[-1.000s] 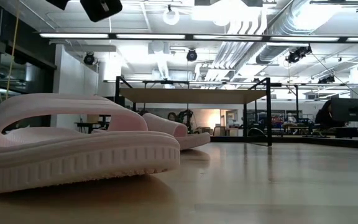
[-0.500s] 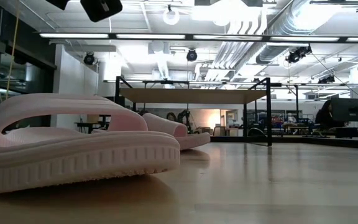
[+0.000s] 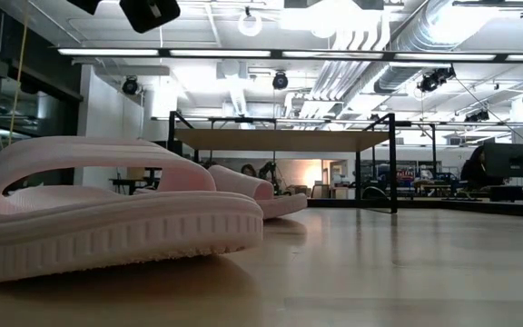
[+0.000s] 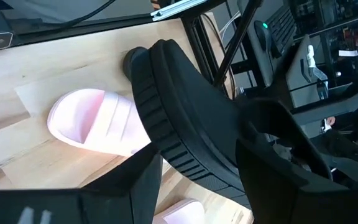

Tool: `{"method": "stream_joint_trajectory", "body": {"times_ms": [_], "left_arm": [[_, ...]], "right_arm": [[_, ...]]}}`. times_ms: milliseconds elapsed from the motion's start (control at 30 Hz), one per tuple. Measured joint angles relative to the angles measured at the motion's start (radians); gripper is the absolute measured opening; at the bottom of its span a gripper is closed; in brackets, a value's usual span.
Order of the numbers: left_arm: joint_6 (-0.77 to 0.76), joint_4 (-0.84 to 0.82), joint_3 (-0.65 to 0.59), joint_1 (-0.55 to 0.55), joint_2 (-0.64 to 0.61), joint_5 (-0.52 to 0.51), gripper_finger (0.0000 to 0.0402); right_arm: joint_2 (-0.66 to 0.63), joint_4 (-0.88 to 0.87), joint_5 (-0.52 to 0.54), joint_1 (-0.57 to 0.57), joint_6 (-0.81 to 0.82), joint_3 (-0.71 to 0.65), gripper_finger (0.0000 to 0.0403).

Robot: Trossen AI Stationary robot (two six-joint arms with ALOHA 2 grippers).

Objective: Pick and place slides into the shelf
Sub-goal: Put the top black slipper on the shelf

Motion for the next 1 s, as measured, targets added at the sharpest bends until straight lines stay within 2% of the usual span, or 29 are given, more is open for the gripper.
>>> {"method": "stream_joint_trajectory", "body": {"times_ms": [233,367,533,833,1000], "left_arm": [[0.018,0.002,0.0,0.0,0.0,-0.019,0.0005],[0.018,0.001,0.0,0.0,0.0,-0.019,0.0011],[0.018,0.001,0.0,0.0,0.0,-0.024,0.0025],[0.018,0.001,0.0,0.0,0.0,-0.025,0.001],[0.026,0.0,0.0,0.0,0.0,-0.027,0.0028]], "right_arm": [[0.0,0.032,-0.046,-0.005,-0.003,0.0,0.0192],[0.0,0.033,-0.046,-0.006,0.001,0.0,0.018],[0.0,0.035,-0.053,-0.006,0.002,0.0,0.0156],[0.0,0.036,-0.064,-0.006,0.005,0.0,0.0106],[0.0,0.037,-0.065,-0.006,0.006,0.0,0.007]]}}
